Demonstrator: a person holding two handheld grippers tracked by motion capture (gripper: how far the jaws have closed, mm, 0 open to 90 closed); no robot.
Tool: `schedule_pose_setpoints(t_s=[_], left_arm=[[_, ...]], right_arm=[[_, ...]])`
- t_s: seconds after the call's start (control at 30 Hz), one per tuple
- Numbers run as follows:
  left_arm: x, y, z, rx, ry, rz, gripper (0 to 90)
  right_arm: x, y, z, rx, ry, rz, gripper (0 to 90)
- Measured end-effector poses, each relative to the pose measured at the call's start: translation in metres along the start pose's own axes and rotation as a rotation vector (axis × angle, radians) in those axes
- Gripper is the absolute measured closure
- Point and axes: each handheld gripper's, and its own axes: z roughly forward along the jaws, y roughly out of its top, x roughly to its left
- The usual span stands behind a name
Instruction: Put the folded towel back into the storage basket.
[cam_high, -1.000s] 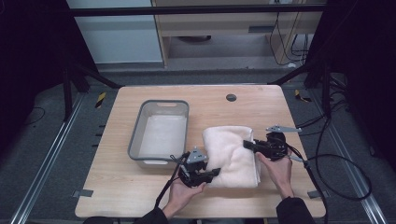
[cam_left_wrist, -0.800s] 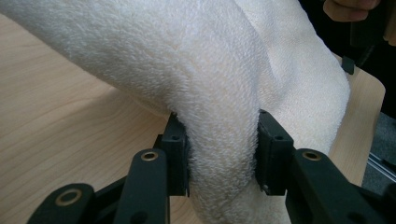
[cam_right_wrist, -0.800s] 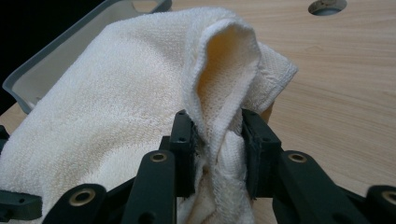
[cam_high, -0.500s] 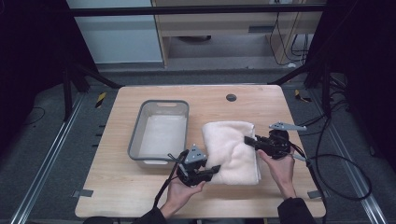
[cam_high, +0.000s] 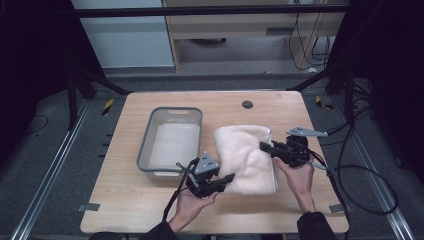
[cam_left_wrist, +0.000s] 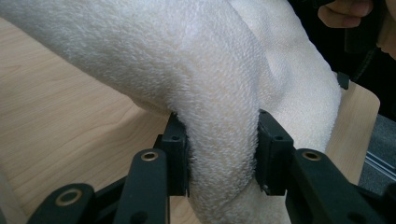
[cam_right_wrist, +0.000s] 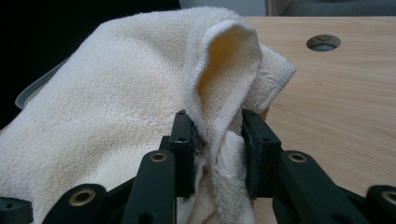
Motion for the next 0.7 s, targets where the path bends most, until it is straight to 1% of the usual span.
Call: schedule_pose_setpoints(t_s=[0.17, 0.33, 0.7], left_arm=[[0.003, 0.005, -0.005, -0.011, 0.0, 0.005, 61.4], [0.005, 0.009, -0.011, -0.028, 0.005, 0.003, 61.4], [0.012, 0.019, -0.029, -0.07, 0.018, -0.003, 61.4]], right_arm=[[0.003, 0.005, -0.001, -0.016, 0.004, 0.002, 68.8], [0.009, 0.012, -0.002, -0.033, -0.007, -0.025, 68.9], [0.022, 0.03, -0.001, -0.071, 0.01, -0.039, 68.9]])
